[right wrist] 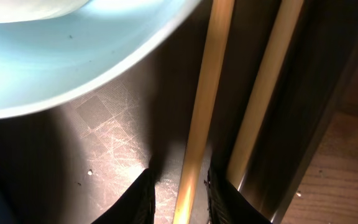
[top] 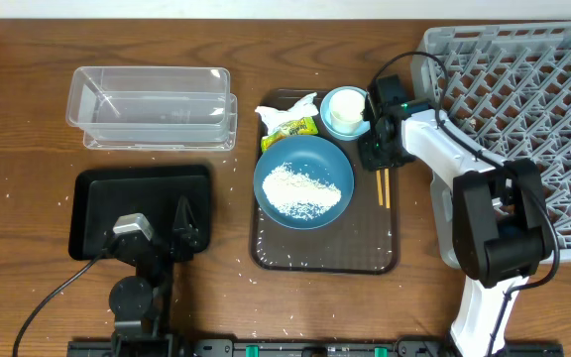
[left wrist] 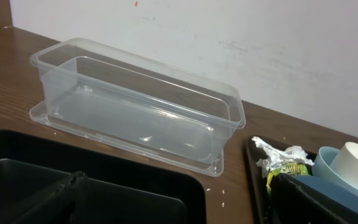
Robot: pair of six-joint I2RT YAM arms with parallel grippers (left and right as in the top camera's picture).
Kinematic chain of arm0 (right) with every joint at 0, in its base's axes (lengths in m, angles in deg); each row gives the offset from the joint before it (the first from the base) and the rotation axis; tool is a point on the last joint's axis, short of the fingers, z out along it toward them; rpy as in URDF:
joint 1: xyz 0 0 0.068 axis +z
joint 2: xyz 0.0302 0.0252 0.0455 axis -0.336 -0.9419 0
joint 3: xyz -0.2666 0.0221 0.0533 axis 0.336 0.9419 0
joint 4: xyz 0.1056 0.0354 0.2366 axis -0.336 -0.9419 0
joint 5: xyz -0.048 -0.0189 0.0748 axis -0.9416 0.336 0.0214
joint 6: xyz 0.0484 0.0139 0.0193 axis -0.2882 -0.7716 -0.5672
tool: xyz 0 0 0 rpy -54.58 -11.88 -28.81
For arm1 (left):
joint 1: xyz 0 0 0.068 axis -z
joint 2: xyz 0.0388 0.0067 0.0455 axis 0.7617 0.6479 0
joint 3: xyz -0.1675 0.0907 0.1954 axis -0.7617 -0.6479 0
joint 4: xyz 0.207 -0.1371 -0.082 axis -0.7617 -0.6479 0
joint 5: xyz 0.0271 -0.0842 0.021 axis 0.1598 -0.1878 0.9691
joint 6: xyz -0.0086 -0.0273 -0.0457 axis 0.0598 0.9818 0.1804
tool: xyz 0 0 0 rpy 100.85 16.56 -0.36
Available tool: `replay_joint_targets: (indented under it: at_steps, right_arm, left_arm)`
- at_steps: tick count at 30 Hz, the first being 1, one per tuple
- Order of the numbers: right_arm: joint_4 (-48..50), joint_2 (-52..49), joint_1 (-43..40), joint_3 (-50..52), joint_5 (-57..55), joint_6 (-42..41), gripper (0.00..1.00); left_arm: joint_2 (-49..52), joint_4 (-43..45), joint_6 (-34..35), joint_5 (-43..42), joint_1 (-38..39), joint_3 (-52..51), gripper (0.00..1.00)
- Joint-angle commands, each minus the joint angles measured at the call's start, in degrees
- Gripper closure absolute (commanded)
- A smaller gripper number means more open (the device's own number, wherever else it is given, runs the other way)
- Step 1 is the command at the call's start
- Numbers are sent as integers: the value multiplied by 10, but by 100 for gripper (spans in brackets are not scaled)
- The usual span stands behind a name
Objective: Sort waste into correct bins and load items into the dishwasher rack
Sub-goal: 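Reach the right gripper to the chopsticks on the brown tray and grasp, then lift the chopsticks with the right gripper and place them in the rack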
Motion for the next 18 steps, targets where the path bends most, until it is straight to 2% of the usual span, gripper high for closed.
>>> replay_joint_targets:
  at_steps: [1,7,8,11,18]
  right_arm:
    - [0,-2,7,7,-2,6,74]
    - [11,-2,10,20,-2,6,76]
    - [13,-2,10,23,-2,3,79]
    - [9,-2,10,23,-2,-12,98]
    - [-30,10,1,-14,-2,-20,99]
  left_arm:
    - [-4,-19,-3,5,3,-12,5]
    - [-4,-19,-4,5,3,-12,5]
    - [-4,-19,-4,5,3,-12,5]
    - [-4,-19,-4,5,3,-12,5]
    - [-4,-19,-4,5,3,-12,5]
